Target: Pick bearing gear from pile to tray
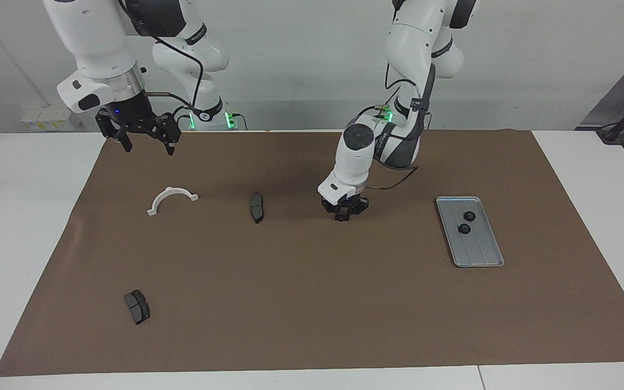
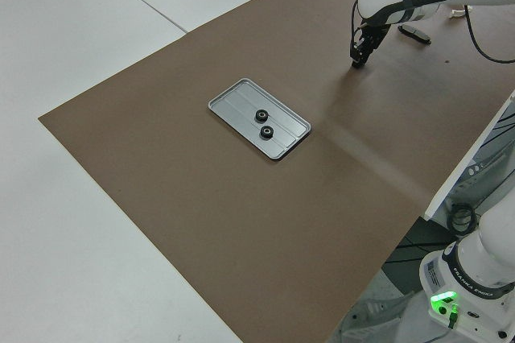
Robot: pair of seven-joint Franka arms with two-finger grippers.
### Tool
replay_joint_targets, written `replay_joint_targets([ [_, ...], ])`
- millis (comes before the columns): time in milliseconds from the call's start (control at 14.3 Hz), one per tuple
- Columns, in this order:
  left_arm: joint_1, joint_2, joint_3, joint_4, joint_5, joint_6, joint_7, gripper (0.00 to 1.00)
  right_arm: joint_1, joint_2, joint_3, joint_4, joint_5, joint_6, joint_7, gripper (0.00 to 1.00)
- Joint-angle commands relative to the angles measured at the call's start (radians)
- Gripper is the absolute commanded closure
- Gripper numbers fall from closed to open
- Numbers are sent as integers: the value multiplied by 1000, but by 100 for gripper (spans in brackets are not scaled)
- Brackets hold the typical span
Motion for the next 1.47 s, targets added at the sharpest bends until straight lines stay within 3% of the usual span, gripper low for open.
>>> replay_joint_targets([
  [0,-18,-22,17,-16,3,-17,-8,87,-15,-6,5,4,27,-17,-31,0],
  [140,-11,-21,17,-10,3,-19,-8,100,-14,-6,5,4,27,-17,-30,0],
  [350,5,-13,22,27,0,-42,-6,100,-11,-16,5,-3,27,-42,-30,0],
  [771,225,41,19,217,-3,-142,32,100,-14,-17,5,-8,27,-33,-31,0],
  [1191,485,19,16,208,-48,-218,392,100,-14,-17,5,-8,27,-33,-31,0],
  [1401,551,10,19,169,-48,-195,507,100,-14,-17,5,-8,27,-33,-31,0],
])
